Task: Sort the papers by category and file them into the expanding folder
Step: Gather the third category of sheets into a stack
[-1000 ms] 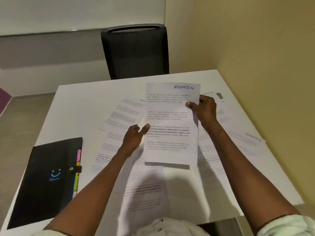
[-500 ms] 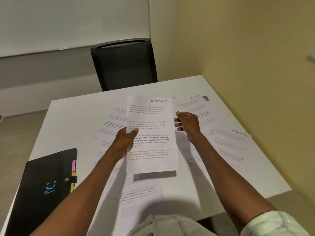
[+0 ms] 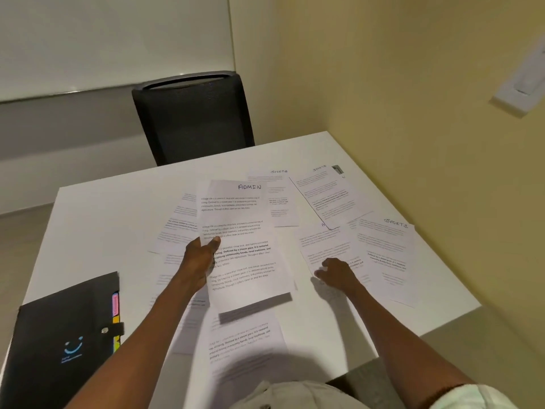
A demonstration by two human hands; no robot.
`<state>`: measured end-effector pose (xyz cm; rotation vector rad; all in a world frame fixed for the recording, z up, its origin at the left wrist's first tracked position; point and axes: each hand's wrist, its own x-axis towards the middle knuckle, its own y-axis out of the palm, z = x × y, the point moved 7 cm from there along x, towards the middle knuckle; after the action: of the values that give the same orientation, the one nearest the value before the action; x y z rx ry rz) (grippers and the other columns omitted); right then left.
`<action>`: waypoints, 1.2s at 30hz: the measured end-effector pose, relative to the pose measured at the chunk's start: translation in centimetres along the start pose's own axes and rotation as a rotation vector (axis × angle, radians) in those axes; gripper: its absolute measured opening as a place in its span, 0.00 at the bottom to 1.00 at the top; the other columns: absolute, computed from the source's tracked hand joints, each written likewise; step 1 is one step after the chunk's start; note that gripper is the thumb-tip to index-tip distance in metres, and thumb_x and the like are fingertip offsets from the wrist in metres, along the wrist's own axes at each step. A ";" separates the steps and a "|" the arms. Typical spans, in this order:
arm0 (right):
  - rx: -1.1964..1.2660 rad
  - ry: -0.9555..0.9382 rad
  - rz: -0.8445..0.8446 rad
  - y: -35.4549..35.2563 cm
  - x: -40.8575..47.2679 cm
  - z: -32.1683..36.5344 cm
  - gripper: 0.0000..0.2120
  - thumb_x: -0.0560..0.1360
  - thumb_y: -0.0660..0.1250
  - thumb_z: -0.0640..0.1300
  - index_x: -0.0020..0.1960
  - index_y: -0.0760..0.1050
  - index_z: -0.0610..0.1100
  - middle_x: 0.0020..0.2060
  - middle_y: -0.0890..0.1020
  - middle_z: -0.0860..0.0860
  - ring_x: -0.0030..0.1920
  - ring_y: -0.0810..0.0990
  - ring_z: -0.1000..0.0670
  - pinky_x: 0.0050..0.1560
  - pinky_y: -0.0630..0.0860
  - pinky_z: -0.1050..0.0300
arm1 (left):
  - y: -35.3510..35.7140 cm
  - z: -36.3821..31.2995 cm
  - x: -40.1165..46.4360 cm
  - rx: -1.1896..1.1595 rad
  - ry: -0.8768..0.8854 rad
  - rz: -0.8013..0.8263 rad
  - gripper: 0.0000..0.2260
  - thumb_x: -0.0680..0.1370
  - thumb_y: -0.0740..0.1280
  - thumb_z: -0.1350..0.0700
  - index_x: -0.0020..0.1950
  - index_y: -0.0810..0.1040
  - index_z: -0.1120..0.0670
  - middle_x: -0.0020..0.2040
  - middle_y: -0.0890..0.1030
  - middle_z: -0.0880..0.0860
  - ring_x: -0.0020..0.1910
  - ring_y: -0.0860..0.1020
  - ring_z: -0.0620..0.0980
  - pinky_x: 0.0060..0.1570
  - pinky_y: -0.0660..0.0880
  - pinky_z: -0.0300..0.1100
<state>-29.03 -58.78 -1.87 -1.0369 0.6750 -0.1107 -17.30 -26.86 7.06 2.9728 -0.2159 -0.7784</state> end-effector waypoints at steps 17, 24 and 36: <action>0.125 -0.134 -0.001 1.1 1.7 -2.1 0.17 0.78 0.60 0.48 0.61 0.73 0.39 0.58 0.80 0.43 0.60 0.77 0.42 0.57 0.73 0.53 | 6.7 1.0 -0.3 0.065 -0.055 -0.097 0.08 0.81 0.65 0.61 0.59 0.78 0.62 0.42 0.82 0.53 0.39 0.80 0.49 0.34 0.78 0.38; -0.128 0.059 -0.003 -1.4 4.7 -9.9 0.31 0.76 0.61 0.56 0.70 0.65 0.36 0.71 0.64 0.39 0.70 0.66 0.40 0.66 0.67 0.46 | 10.0 1.3 -1.3 0.061 -0.030 -0.100 0.10 0.81 0.64 0.63 0.62 0.76 0.62 0.44 0.83 0.53 0.36 0.82 0.48 0.38 0.81 0.43; -0.020 0.191 -0.304 -5.0 5.5 -15.6 0.23 0.74 0.66 0.54 0.62 0.70 0.41 0.61 0.73 0.41 0.60 0.72 0.41 0.55 0.74 0.48 | 14.1 1.4 -1.6 0.120 -0.041 -0.090 0.09 0.81 0.64 0.62 0.60 0.77 0.61 0.50 0.82 0.56 0.44 0.81 0.52 0.29 0.79 0.38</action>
<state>-32.32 -75.35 -5.45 -1.1523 0.6871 -0.4726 -21.04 -40.55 7.97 3.1008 -0.1362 -0.8665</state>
